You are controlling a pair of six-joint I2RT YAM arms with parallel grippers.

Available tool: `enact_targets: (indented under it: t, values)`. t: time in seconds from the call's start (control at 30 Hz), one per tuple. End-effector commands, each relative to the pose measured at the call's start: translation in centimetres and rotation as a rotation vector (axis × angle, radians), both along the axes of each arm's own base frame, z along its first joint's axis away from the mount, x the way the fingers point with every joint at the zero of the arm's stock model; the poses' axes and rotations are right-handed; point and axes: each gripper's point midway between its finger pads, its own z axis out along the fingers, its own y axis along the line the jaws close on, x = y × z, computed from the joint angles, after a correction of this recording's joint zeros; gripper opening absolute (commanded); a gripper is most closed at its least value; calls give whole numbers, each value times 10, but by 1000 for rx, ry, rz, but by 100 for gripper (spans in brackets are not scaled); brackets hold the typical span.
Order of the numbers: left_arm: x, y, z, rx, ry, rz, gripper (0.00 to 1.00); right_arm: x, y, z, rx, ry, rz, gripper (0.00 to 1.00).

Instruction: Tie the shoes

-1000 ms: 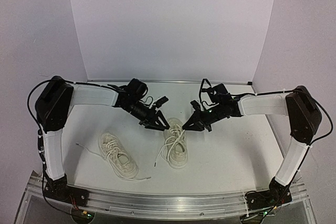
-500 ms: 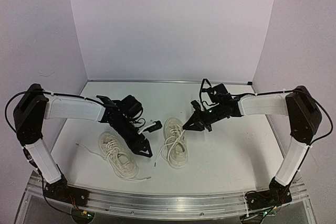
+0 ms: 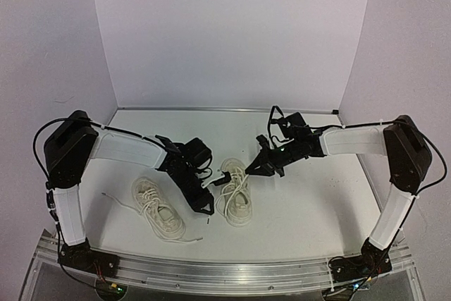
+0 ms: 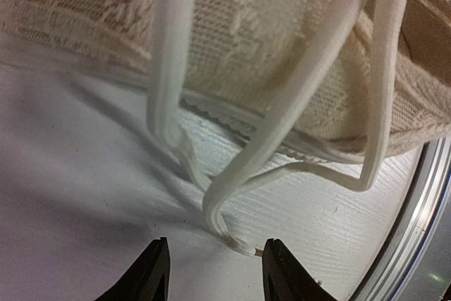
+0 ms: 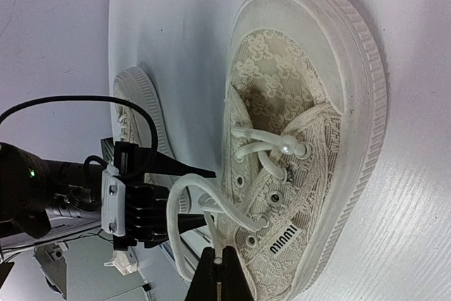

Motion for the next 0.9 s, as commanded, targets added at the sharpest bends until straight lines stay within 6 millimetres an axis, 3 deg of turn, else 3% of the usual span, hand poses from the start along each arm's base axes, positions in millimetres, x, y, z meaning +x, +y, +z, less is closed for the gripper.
enact_targets:
  t: [0.0, 0.13, 0.27, 0.37, 0.5, 0.73, 0.87]
  values:
    - [7, -19, 5, -21, -52, -38, 45, 4, 2, 19, 12, -53, -1, 0]
    - [3, -16, -3, 13, -36, -47, 31, 7, -3, 22, 8, -58, -14, 0]
    - [-4, -8, 2, 28, -5, -22, 1, 12, -17, 30, 0, -74, -42, 0]
    - [-4, 2, 16, 45, -18, 24, 0, 15, -44, 39, -27, -89, -88, 0]
    - [10, 29, 36, 64, -27, 158, 0, 13, -97, 38, -149, -100, -161, 0]
    - [47, 85, 58, 87, -27, 445, 0, 2, -198, 14, -470, -100, -294, 0]
    - [58, 112, 55, 150, -35, 525, 0, 1, -242, 8, -607, -104, -371, 0]
